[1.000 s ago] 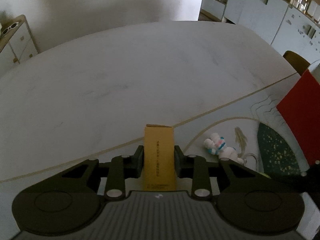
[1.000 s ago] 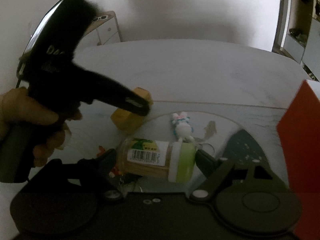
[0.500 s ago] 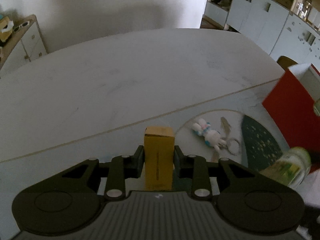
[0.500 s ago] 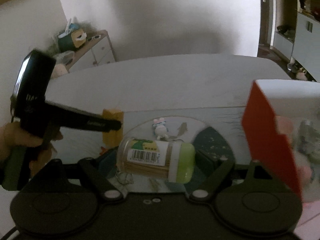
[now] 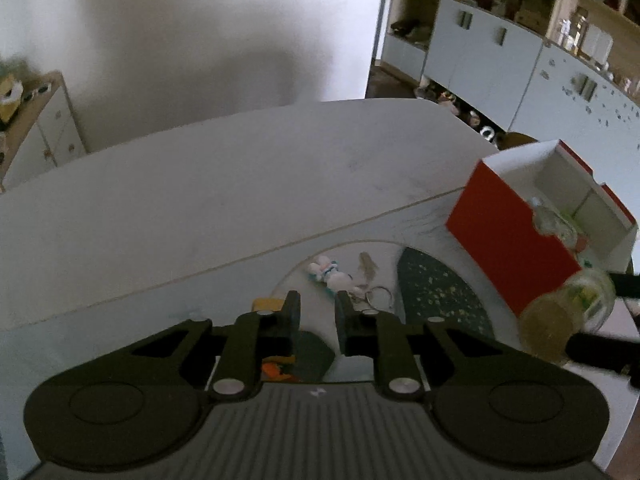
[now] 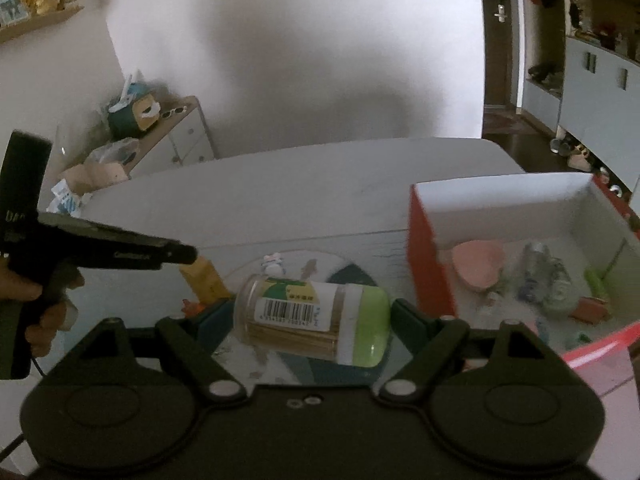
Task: Organize rigid objects
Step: 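Carry the yellow box and toothpick jar over into the red box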
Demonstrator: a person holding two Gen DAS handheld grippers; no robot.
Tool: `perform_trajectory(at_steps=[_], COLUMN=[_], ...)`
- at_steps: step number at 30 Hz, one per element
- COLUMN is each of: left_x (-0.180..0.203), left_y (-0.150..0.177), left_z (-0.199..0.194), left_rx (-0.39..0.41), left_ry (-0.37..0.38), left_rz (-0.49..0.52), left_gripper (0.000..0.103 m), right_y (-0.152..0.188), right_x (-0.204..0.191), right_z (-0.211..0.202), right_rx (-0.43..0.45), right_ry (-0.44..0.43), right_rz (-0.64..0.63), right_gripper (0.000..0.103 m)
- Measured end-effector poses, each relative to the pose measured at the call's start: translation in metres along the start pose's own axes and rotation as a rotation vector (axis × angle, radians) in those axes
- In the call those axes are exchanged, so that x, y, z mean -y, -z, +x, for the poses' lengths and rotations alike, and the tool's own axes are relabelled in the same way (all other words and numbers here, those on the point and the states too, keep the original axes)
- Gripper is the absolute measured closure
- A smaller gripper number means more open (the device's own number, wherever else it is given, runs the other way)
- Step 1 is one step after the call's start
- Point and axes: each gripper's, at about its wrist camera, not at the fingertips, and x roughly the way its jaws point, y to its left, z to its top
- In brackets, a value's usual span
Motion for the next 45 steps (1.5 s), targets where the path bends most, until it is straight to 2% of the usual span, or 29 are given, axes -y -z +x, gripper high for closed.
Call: perform_trajectory(at_steps=[5, 12, 15, 17, 19, 20, 24, 26, 28, 32, 36, 38, 41, 45], left_x=[-0.007, -0.038, -0.045, -0.041, -0.034, -0.029, -0.017, -0.019, -0.021, -0.021, -0.020, -0.018, -0.017, -0.017], left_y=[0.005, 0.010, 0.008, 0.006, 0.007, 0.009, 0.017, 0.024, 0.029, 0.037, 0.040, 0.041, 0.041, 0.039], left_z=[-0.001, 0.008, 0.016, 0.023, 0.021, 0.022, 0.040, 0.052, 0.058, 0.068, 0.074, 0.075, 0.076, 0.075], left_rx=[-0.028, -0.048, -0.052, -0.051, -0.020, -0.011, -0.006, -0.014, -0.009, -0.014, -0.026, -0.023, -0.023, -0.015], left_ry=[-0.023, -0.077, -0.078, -0.079, -0.059, -0.053, -0.087, -0.099, -0.080, -0.093, -0.093, -0.095, -0.099, -0.113], left_rz=[-0.035, -0.122, -0.141, -0.129, -0.108, -0.089, -0.020, -0.029, -0.053, -0.045, -0.043, -0.037, -0.034, -0.037], left_gripper=[0.085, 0.084, 0.070, 0.047, 0.034, 0.031, 0.031, 0.031, 0.031, 0.034, 0.046, 0.058, 0.068, 0.073], right_y=[0.006, 0.017, 0.020, 0.023, 0.025, 0.027, 0.030, 0.031, 0.031, 0.032, 0.033, 0.032, 0.032, 0.032], right_x=[0.018, 0.030, 0.034, 0.036, 0.038, 0.039, 0.039, 0.038, 0.038, 0.036, 0.036, 0.035, 0.035, 0.035], right_z=[-0.014, -0.025, -0.030, -0.032, -0.035, -0.036, -0.039, -0.041, -0.041, -0.040, -0.039, -0.039, -0.038, -0.039], right_rx=[0.005, 0.011, 0.006, 0.009, 0.009, 0.009, 0.008, 0.009, 0.007, 0.006, 0.004, 0.005, 0.004, 0.005], right_ry=[-0.006, 0.006, 0.017, 0.028, 0.039, 0.046, 0.065, 0.071, 0.074, 0.074, 0.072, 0.072, 0.072, 0.069], right_rz=[0.001, 0.026, 0.039, 0.049, 0.058, 0.063, 0.074, 0.070, 0.068, 0.078, 0.082, 0.080, 0.082, 0.081], right_gripper=[0.018, 0.018, 0.018, 0.018, 0.018, 0.018, 0.018, 0.018, 0.018, 0.018, 0.018, 0.018, 0.018, 0.018])
